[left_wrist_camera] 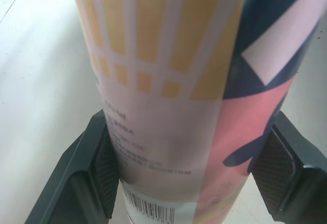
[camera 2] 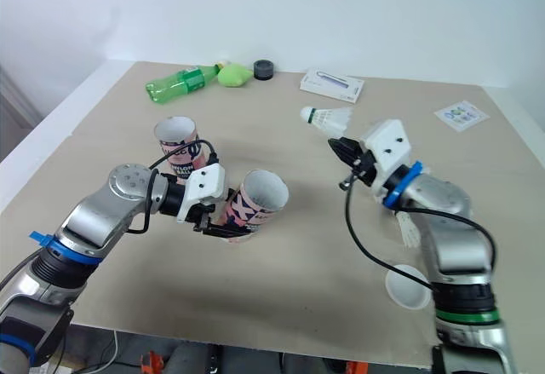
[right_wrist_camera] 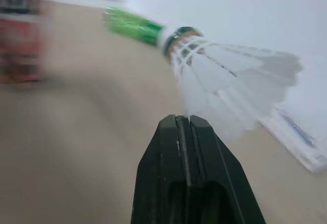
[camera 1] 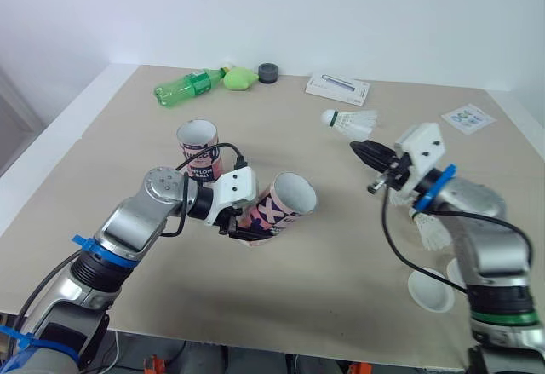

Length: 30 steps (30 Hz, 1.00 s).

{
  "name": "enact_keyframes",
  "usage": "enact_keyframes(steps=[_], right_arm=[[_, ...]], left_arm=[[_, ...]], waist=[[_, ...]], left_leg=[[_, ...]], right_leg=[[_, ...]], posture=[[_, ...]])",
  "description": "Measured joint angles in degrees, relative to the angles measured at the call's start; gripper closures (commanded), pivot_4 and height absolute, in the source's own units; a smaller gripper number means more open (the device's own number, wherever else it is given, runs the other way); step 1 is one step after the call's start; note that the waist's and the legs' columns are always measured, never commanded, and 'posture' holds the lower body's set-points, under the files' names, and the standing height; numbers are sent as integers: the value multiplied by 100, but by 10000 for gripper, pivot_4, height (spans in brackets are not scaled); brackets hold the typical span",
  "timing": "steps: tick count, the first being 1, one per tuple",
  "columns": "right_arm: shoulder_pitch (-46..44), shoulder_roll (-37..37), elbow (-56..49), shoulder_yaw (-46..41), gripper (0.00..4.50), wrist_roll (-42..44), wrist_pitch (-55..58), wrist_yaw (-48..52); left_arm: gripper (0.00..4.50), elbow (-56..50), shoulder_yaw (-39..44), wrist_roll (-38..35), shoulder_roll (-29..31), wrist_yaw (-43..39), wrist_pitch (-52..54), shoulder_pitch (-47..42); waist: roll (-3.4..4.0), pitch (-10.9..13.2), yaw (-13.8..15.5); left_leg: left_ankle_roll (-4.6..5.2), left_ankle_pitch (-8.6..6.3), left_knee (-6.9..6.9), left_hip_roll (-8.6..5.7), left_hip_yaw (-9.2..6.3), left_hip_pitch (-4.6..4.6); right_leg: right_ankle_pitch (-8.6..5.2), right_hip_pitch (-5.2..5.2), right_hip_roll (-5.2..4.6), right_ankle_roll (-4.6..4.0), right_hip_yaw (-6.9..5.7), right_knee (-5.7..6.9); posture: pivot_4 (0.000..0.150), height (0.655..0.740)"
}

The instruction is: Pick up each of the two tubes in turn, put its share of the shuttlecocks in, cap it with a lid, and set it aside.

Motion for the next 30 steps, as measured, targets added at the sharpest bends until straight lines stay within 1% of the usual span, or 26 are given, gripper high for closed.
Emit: enact_keyframes(steps=[2, 4, 6, 9, 13, 17, 19, 25, 26, 27, 29, 30], right_arm=[[44, -603, -503, -198, 43835, 561, 314, 600], [-131, -1058, -866, -281, 43835, 1013, 603, 1008], [-303, -1373, -1121, -288, 43835, 1267, 713, 1321], [-446, -1665, -1336, -241, 43835, 1398, 748, 1648], [-602, -1779, -1404, -54, 43835, 1320, 718, 1785], [-626, -1896, -1423, 425, 43835, 743, 402, 1895], [-630, -1915, -1278, 605, 43835, 284, 75, 1954], [-818, -1893, -1165, 857, 43835, 2, -160, 2038], [-841, -1888, -1166, 896, 41415, -7, -174, 2044], [-860, -1861, -1169, 978, 37826, -11, -161, 2086], [-973, -1813, -1170, 1117, 35020, 7, -43, 2096], [-1102, -1767, -1167, 1126, 27752, 44, 32, 2083]], left_arm=[[13688, 19, 1, 2, 7, -3, -10, -4], [13688, 52, 3, 11, 8, -2, -16, -11], [13688, 85, -4, 11, -10, 0, -22, -24], [13688, 92, -9, 9, -25, -3, -24, -27], [13688, 89, -13, 3, -26, -21, -22, -39], [13688, 63, -11, 2, -23, -21, -3, -38], [13688, 36, -11, 2, -20, -2, 17, -31], [13688, 14, -9, 2, -9, 3, 28, -23], [13688, 14, -10, 2, -9, 4, 28, -23], [13688, 14, -10, 2, -12, 5, 26, -23], [13688, 12, -9, 2, -12, 6, 27, -23], [13688, 13, -10, 3, -15, 10, 26, -23]], waist=[[6, 2, -1], [5, 2, -3], [5, 2, -4], [2, 3, -7], [2, 3, -7], [2, 3, -2], [2, 3, -2], [3, 3, -4], [2, 3, -2], [0, 4, 0], [1, 5, -1], [1, 4, -1]], left_leg=[[0, 0, 1, 1, 0, 2], [0, 0, 2, 5, 0, 10], [0, 1, 4, 5, 1, 13], [0, 0, 5, 5, 4, 13], [-1, 0, 3, 2, 9, 10], [-1, -1, 2, 2, 8, 6], [-1, -1, 2, 1, 8, 6], [-1, -1, 1, 2, 8, 6], [-1, -1, 1, 2, 7, 6], [-1, -1, 2, 2, 6, 6], [-1, -1, 2, 2, 8, 5], [-1, 0, 2, 2, 8, 5]], right_leg=[[-6, 0, 0, -11, 1, 0], [-11, 4, 1, -31, -1, 0], [-10, 5, -1, -32, -2, 0], [-11, 5, -6, -32, -2, -3], [-13, 0, -10, -30, 0, -4], [-16, -4, -10, -32, -1, -4], [-16, -5, -10, -31, -1, -4], [-16, -5, -9, -32, -2, -3], [-16, -5, -9, -32, -3, -3], [-16, -4, -9, -32, -3, -3], [-16, -5, -10, -32, -1, -3], [-16, -5, -9, -32, -2, -3]], posture=[[1500, 7294], [1500, 7294], [1500, 7294], [1500, 7294], [1500, 7294], [1500, 7294], [1500, 7294], [1500, 7294], [1500, 7294], [1500, 7294], [1500, 7294], [1500, 7294]])
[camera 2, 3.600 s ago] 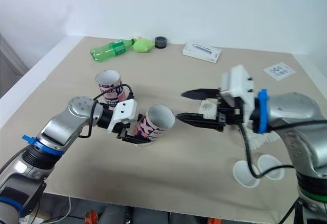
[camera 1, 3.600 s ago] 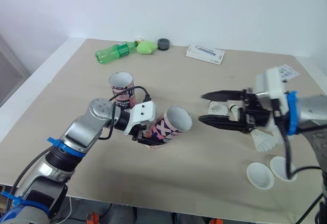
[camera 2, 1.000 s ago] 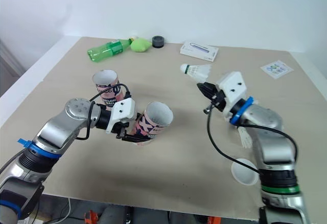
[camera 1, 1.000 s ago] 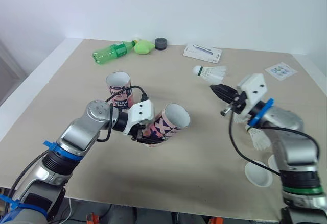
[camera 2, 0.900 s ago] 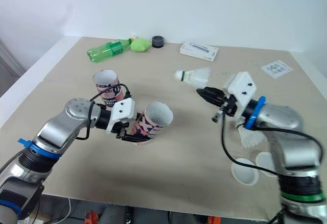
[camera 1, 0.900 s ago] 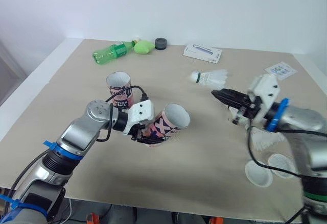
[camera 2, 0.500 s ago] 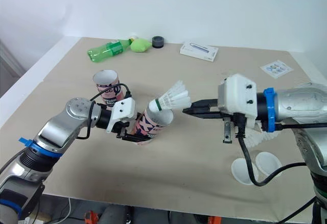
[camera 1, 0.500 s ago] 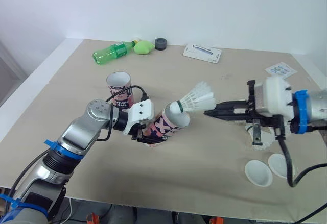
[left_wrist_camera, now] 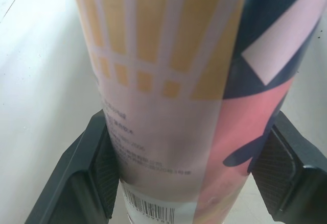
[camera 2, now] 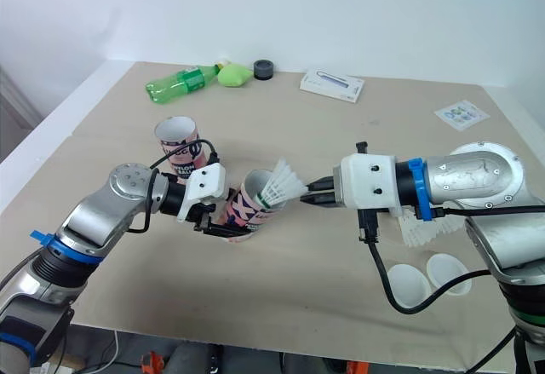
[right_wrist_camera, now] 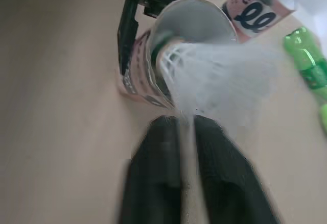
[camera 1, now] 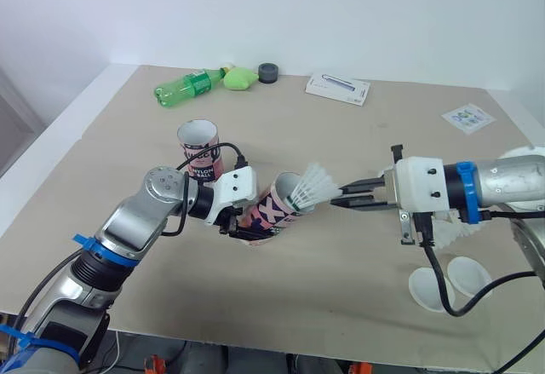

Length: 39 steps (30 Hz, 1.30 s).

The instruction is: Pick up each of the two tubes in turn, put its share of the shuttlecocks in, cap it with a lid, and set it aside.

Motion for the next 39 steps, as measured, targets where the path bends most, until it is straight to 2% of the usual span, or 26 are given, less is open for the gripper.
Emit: enact_keyframes(steps=[1, 2, 3, 7, 10, 13, 15, 18, 23, 26, 29, 35, 39], right_arm=[[-85, 28, -1, -3, 23844, 54, 56, -8], [-88, 29, -1, -4, 23844, 60, 59, -8], [-96, 37, -6, -54, 17819, 157, 128, -12], [247, 30, -17, -582, 17819, 681, 523, -4], [878, 3, -29, -1553, 17819, 1605, 1201, 37], [2248, 154, -147, -2740, 17819, 2178, 1901, -101], [3477, 631, -220, -3443, 17819, 2317, 2352, -378], [4434, 910, -385, -4014, 17819, 2355, 2512, -523], [5961, 1361, -466, -5002, 17819, 2182, 2497, -555], [6244, 1403, -418, -5241, 17819, 2096, 2454, -575], [6323, 1556, -295, -5097, 17819, 1707, 2129, -761], [5614, 1802, 321, -4241, 17819, 1204, 1705, -1365], [5339, 1857, 745, -3976, 17819, 1018, 1526, -1599]], left_arm=[[13688, 0, -1, 0, -3, 2, 0, 0], [13688, 0, -1, 0, -4, 3, 0, 0], [13688, 0, -3, -1, -16, 5, -1, 1], [13688, -4, -6, -3, -49, 9, -12, 9], [13688, -10, -6, -1, -88, 18, -3, 18], [13688, -57, -2, -1, -156, 81, 57, 72], [13688, -143, 21, -8, -169, 136, 84, 151], [13688, -255, 13, 6, -154, 200, 157, 205], [13688, -291, -22, 14, -155, 203, 168, 259], [13688, -273, -39, 65, -170, 166, 176, 224], [13688, -217, -107, 113, -217, 159, 177, 154], [13688, -204, -133, 115, -241, 110, 174, 121], [13688, -242, -127, 107, -218, 84, 181, 121]], waist=[[0, 0, 3], [0, 0, 4], [0, 0, 17], [-1, 0, 44], [-2, 0, 64], [-22, -6, 104], [-23, -7, 131], [16, -14, 123], [12, -13, 109], [9, -14, 69], [4, -13, 69], [5, -16, 73], [7, -17, 85]], left_leg=[[0, 0, 0, 0, -2, 0], [0, 0, 0, 0, -2, 0], [0, 0, 0, 0, -2, -1], [0, -1, 0, -1, -3, -5], [1, -2, 0, -5, -11, -7], [1, -8, 2, -12, -37, -4], [-2, -14, 4, -13, -46, -3], [-2, -14, 6, -18, -41, 7], [-4, -15, 7, -18, -44, 20], [-4, -15, 9, -18, -37, 28], [-6, -16, 14, -24, -44, 39], [-5, -18, 9, -47, -38, 31], [8, -29, 5, -54, -42, 20]], right_leg=[[0, 0, 1, 0, -2, 0], [0, 0, 0, 0, -2, 0], [-1, 2, 0, 0, -2, 0], [-2, 2, 0, 0, -2, 0], [-1, 8, 0, -2, -7, 0], [-2, 30, -3, 0, -30, -2], [-8, 39, -3, 4, -38, -3], [-23, 42, -5, 16, -30, -3], [-31, 57, -8, 3, -33, -4], [-30, 61, -12, 3, -28, -6], [-31, 54, -19, 3, -31, -12], [-39, 55, -47, 16, -30, -18], [-48, 73, -46, 10, -31, -17]], posture=[[1500, 7294], [1500, 7294], [1500, 7294], [1500, 7294], [1500, 7294], [1500, 7294], [1500, 7294], [1500, 7294], [1500, 7294], [1500, 7294], [1500, 7294], [1500, 7294], [1500, 7294]])
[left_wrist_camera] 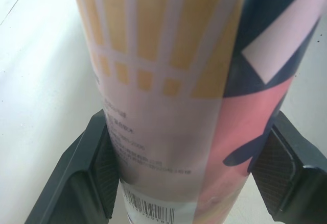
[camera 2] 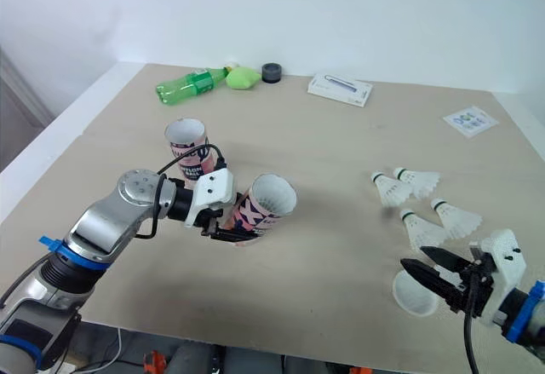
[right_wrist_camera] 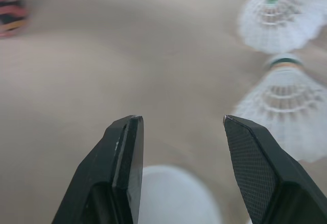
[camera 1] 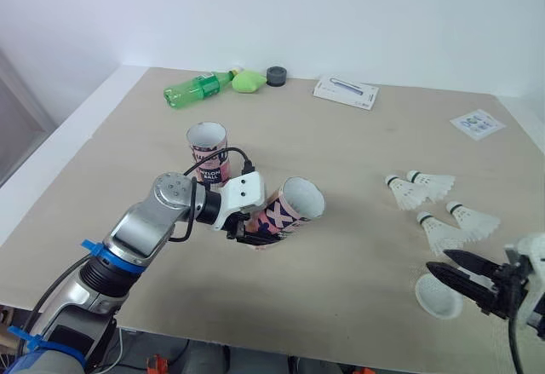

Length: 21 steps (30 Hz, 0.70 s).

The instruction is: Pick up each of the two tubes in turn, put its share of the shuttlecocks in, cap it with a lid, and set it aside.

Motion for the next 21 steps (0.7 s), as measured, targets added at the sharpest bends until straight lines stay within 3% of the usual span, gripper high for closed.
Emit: enact_keyframes(steps=[16, 19, 20, 21], right_arm=[[-1232, 54, 1464, 910, 17819, -522, -607, -398], [-1436, 54, 1725, 1109, 24620, -662, -728, -441], [-1495, 54, 1824, 1146, 31588, -684, -777, -475], [-1521, 54, 1861, 1148, 33792, -684, -801, -478]], left_arm=[[13688, -262, 38, -40, 110, 153, 273, 44], [13688, -291, 37, -56, 139, 162, 291, 47], [13688, -305, 33, -60, 146, 172, 299, 48], [13688, -310, 33, -64, 154, 174, 304, 48]], waist=[[2, 0, -33], [2, 0, -34], [3, 0, -34], [3, 0, -34]], left_leg=[[2, -2, 0, 11, -1, 3], [2, -2, -1, 14, -1, 3], [2, -2, -2, 14, -2, 3], [2, -2, -1, 15, -2, 3]], right_leg=[[-3, 2, 20, 7, 4, 2], [-2, 2, 26, 6, 6, 3], [-1, 1, 27, 6, 5, 5], [-2, 1, 28, 7, 5, 5]], posture=[[1500, 7294], [1500, 7294], [1500, 7294], [1500, 7294]])
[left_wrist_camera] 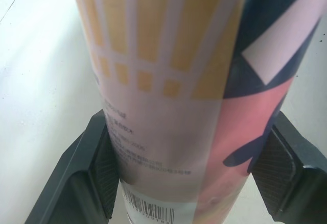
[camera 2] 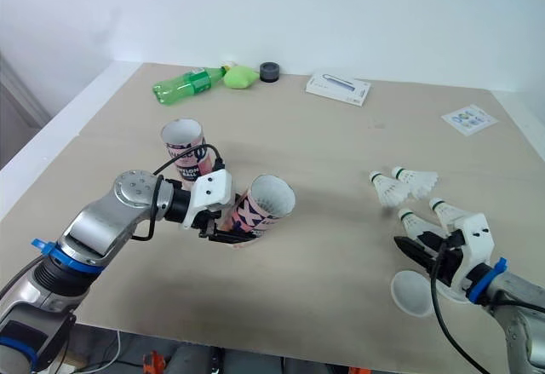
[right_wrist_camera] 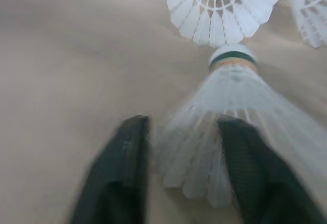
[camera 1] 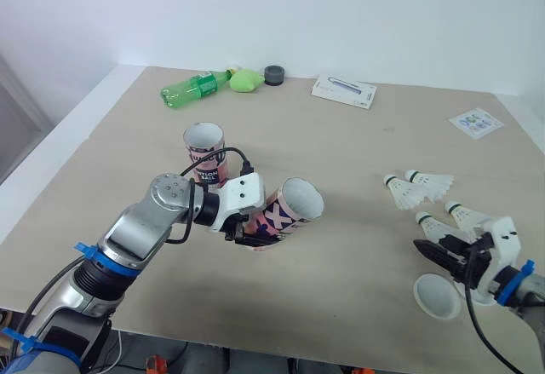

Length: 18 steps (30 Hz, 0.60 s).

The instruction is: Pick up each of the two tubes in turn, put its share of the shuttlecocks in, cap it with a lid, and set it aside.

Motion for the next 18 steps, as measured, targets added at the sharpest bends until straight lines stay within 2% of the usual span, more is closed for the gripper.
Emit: enact_keyframes(steps=[1, 2, 9, 14, 18], right_arm=[[-10, 0, 14, 0, 37252, 2, -18, 6], [-13, 0, 41, 4, 44532, 4, -56, 20], [298, 1, -233, -19, 44532, 329, 95, 328], [717, -40, -786, -134, 44532, 987, 477, 827], [647, -364, -1358, -428, 44532, 1479, 683, 1026]], left_arm=[[13688, -2, 0, -4, 7, 0, 3, 0], [13688, -4, -1, -11, 16, 7, 5, 0], [13688, -1, -4, -43, 39, 24, 6, -2], [13688, 44, -12, -46, 29, 33, -24, -14], [13688, 142, -16, -37, 16, 15, -112, -32]], waist=[[0, 0, -1], [0, 0, -2], [0, 0, -5], [0, 0, -3], [5, 2, -5]], left_leg=[[0, 0, 0, 2, 0, 0], [0, 0, 0, 4, 0, 2], [0, 0, -1, 9, -1, 5], [0, -1, 0, 10, -1, 5], [0, 0, 8, 10, 6, 10]], right_leg=[[1, 0, 2, 0, 0, 0], [1, 0, 5, -2, 1, 0], [2, 0, 10, -5, 2, 3], [1, 1, 10, -7, 4, 3], [9, 1, 9, -6, 12, 3]], posture=[[1500, 7294], [1500, 7294], [1500, 7294], [1500, 7294], [1500, 7294]])
